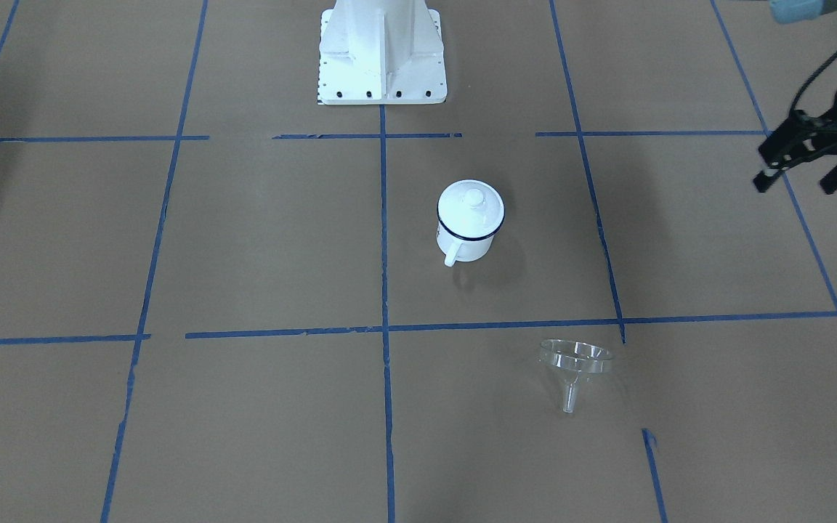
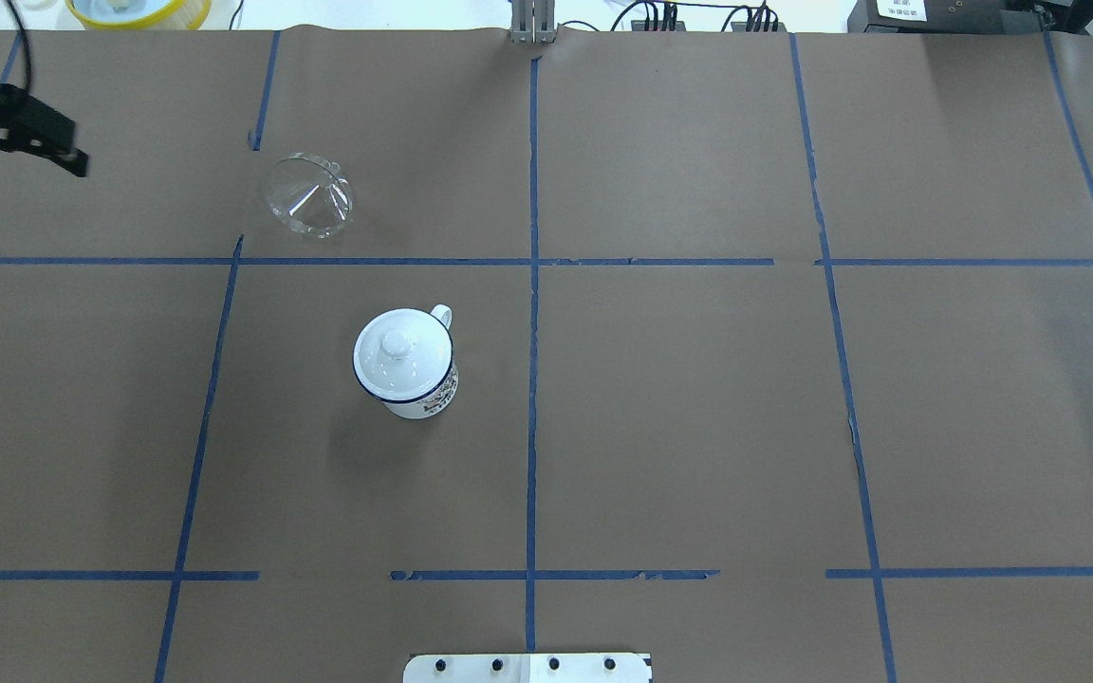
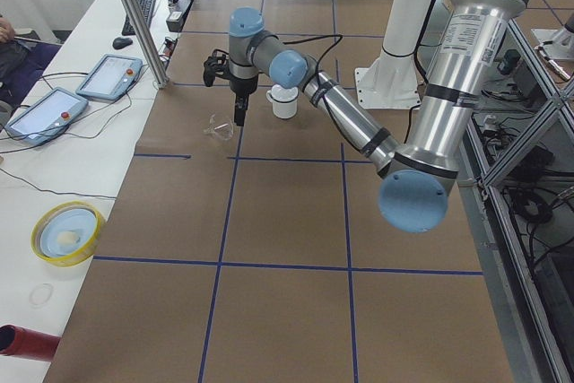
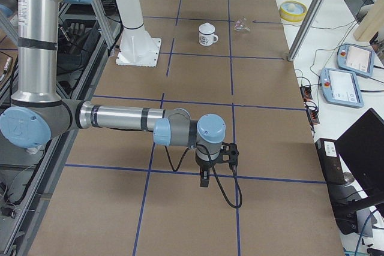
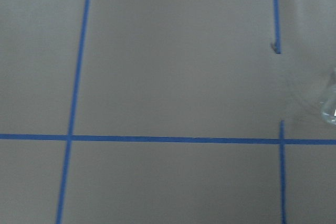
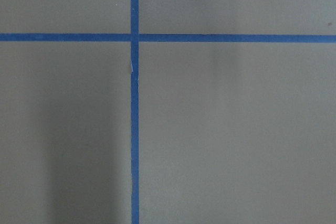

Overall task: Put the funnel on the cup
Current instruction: 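Move the left gripper over the white lid on the mug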

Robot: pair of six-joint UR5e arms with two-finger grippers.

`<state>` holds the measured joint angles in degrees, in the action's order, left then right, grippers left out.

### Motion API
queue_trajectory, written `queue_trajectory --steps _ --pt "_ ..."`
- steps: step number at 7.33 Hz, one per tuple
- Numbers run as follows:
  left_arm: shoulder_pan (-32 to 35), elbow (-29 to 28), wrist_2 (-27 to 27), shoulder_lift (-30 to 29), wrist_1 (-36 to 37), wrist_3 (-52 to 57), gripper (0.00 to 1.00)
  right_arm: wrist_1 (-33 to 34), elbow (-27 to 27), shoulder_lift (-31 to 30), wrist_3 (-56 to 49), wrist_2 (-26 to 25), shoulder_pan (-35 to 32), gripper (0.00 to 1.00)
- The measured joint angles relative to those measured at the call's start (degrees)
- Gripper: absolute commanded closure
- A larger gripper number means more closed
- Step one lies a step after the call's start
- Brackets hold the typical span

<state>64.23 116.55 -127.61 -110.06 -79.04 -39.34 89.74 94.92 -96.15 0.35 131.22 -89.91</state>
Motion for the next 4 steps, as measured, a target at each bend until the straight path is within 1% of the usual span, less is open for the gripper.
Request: queue_trajectory --steps 1,2,4 --pt "-4.60 -0.38 2.94 -5.12 4.25 -1.99 0.00 0.00 0.00 0.00 0.00 0.00 0.00 0.00" --pt "-8.06 -0.68 4.65 -8.06 6.14 -3.62 0.00 0.00 0.00 0.00 0.00 0.00 0.00 0.00" --pt "-14.35 -2.29 5.83 -11.94 6.92 -6.28 0.00 0.00 0.00 0.00 0.00 0.00 0.00 0.00"
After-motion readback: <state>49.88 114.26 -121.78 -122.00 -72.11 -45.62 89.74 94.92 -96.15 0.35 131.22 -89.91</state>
